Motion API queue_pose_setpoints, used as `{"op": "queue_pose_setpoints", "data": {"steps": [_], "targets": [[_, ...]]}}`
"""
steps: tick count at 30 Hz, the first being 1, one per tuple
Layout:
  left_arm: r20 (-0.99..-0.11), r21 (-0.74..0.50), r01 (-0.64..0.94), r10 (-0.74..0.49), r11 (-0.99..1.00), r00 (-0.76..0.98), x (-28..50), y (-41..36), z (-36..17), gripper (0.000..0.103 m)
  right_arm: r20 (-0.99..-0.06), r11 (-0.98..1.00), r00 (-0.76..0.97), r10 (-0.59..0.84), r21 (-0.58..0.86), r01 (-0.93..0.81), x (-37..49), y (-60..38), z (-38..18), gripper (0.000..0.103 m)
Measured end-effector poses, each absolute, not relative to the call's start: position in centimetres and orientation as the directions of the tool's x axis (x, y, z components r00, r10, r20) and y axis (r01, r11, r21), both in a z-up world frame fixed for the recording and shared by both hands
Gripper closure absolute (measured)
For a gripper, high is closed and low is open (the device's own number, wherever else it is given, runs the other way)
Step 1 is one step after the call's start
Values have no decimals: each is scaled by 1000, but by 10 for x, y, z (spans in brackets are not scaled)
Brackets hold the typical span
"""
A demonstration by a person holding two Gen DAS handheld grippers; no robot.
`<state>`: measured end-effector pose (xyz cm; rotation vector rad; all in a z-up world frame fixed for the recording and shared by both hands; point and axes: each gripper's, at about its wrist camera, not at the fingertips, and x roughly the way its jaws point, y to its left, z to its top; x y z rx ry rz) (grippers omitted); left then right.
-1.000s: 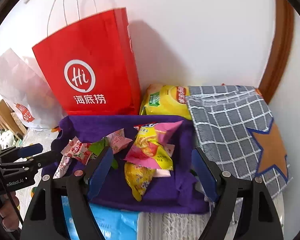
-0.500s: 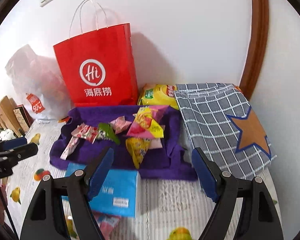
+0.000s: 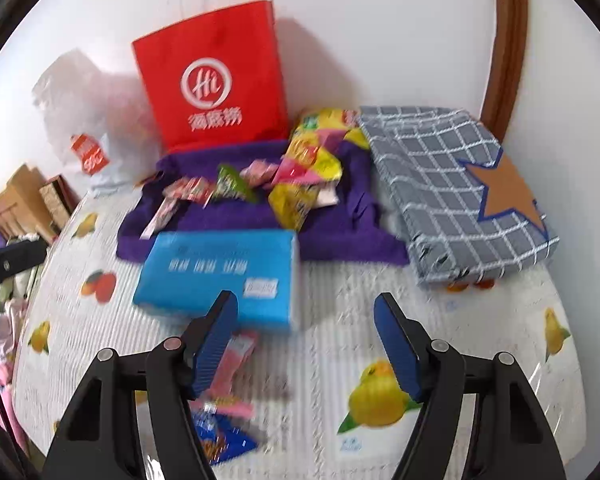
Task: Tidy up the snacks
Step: 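Move the right tool to the pink cookie packet and grasp it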
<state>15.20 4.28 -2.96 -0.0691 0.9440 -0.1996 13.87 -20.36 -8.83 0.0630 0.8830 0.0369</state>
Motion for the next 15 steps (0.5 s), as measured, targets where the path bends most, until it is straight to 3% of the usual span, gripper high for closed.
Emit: {"op": "queue_pose_setpoints", "data": {"steps": [15], "targets": [[-812,-167,102,-195,981,549,133,74,-48,44,-817,990,560,140,102,-100,135,-147,-118,32]]}}
